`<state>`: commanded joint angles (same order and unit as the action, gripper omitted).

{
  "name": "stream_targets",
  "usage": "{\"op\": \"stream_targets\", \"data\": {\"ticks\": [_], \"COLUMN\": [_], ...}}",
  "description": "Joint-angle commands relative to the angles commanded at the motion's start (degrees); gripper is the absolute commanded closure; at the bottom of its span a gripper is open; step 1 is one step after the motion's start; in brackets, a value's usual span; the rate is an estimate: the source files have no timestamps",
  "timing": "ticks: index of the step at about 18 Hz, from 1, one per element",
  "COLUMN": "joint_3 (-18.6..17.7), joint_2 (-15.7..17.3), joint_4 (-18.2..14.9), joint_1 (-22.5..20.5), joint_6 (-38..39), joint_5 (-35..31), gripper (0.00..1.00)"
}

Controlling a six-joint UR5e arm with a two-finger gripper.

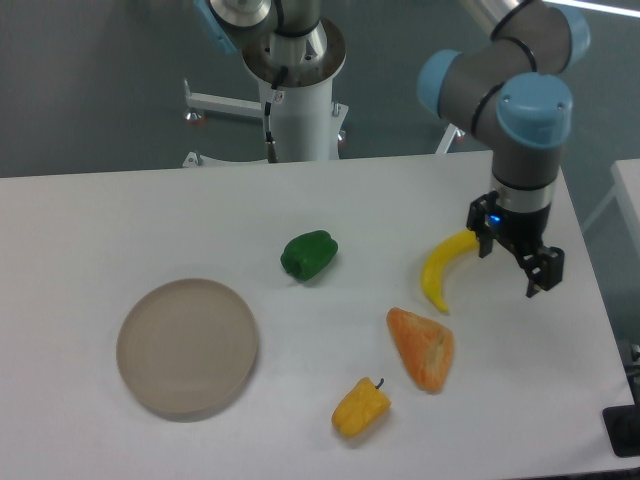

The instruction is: Place the green pepper on the table

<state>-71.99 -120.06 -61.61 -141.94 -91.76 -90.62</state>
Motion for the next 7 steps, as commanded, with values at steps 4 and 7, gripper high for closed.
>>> {"op": "stream_targets", "data": {"ticks": [4,7], "joint_3": [1.41,2.46], "joint_2": [-1.23,-1.85], "joint_4": [0.0,0.09], "joint_1": [0.09,0.35], "joint_6": [0.36,0.53], "joint_5": [0.09,0.09], "gripper": [0.0,0.0]}}
